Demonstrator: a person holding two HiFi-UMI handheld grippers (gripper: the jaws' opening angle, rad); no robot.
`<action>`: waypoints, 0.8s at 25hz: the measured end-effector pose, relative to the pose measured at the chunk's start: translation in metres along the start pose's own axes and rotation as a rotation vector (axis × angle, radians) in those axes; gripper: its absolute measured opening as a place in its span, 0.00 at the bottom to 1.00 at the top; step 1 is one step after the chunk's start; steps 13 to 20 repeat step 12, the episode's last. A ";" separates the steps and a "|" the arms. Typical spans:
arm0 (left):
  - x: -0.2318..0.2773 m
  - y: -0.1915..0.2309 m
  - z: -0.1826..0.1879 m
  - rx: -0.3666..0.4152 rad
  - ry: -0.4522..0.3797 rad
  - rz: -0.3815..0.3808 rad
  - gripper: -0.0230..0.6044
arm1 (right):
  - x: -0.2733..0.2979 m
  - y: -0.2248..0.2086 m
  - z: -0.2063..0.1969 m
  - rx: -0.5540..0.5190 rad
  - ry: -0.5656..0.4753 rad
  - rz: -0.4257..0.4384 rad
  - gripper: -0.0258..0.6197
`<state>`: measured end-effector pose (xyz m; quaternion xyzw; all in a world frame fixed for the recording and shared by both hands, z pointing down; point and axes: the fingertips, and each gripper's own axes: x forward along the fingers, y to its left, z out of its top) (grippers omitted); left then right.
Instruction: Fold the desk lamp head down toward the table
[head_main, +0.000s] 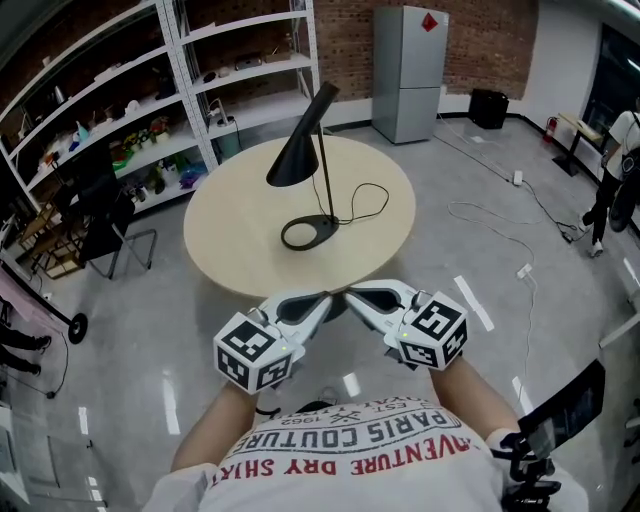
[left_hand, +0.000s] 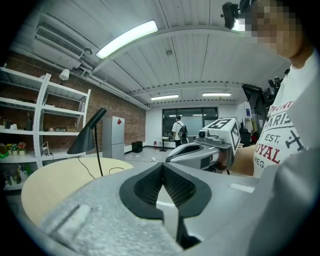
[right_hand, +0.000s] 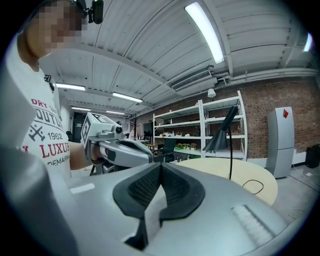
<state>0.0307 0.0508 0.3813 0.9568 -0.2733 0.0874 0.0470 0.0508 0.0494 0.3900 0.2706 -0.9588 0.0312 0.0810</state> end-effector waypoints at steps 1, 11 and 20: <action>0.000 -0.001 0.001 0.000 0.000 0.000 0.04 | -0.001 0.000 0.001 0.007 -0.005 -0.001 0.04; 0.000 -0.007 -0.004 -0.011 0.010 0.012 0.04 | -0.007 0.005 -0.004 0.024 -0.005 0.010 0.04; 0.001 -0.008 -0.004 -0.010 0.011 0.012 0.04 | -0.008 0.004 -0.004 0.020 -0.003 0.011 0.04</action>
